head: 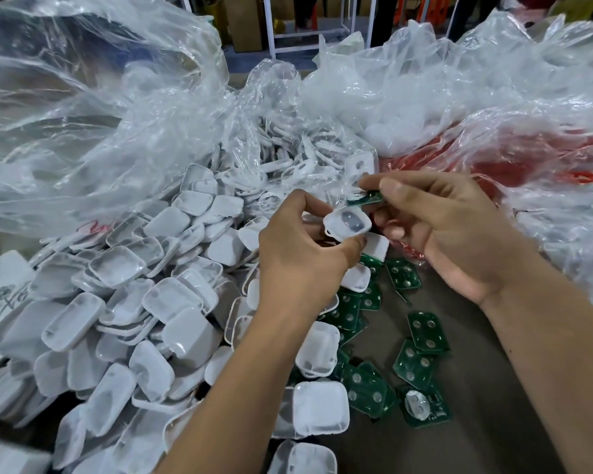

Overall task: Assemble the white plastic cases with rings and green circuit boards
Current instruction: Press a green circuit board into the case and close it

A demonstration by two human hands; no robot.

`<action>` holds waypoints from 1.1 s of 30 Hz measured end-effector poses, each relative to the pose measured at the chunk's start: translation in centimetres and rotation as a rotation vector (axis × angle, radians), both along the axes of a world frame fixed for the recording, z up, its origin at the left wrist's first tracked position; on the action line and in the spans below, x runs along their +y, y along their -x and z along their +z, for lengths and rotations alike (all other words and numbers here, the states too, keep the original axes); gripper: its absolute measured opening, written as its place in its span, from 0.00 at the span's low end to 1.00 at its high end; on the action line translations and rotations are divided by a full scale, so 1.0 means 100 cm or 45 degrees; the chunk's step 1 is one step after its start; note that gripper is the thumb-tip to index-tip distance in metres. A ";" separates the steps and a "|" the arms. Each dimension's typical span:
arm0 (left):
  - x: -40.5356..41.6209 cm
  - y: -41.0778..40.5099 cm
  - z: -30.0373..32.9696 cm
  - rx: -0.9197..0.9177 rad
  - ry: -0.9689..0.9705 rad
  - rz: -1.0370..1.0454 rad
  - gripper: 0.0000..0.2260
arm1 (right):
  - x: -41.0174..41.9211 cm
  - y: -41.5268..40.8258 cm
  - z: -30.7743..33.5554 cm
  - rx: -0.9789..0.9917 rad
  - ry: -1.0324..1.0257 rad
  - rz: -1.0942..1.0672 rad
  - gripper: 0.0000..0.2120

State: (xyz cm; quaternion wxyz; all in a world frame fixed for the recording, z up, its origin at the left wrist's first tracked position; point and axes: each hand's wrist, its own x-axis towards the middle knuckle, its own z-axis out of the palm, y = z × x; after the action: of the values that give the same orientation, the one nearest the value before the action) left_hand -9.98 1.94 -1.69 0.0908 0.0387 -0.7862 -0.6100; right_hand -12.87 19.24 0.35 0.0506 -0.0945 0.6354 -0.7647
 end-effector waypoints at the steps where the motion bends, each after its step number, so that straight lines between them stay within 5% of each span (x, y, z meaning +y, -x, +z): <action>1: 0.001 -0.001 0.000 0.001 -0.002 0.003 0.16 | -0.003 -0.001 0.000 0.005 0.019 -0.019 0.14; 5: 0.005 -0.003 0.001 0.028 0.052 0.015 0.17 | -0.008 0.002 -0.007 0.109 -0.126 -0.179 0.05; 18: 0.013 -0.008 0.002 0.094 0.168 0.041 0.17 | -0.011 0.000 -0.009 0.361 -0.574 -0.423 0.04; 33: 0.013 -0.008 0.003 0.146 0.094 0.043 0.16 | -0.014 -0.002 -0.007 0.419 -0.628 -0.475 0.04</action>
State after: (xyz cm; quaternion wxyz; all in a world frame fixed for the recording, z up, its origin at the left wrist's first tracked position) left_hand -9.18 3.25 -1.40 0.1472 0.0135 -0.8008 -0.5804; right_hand -12.68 17.86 -0.33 -0.1718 -0.0837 0.8069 -0.5589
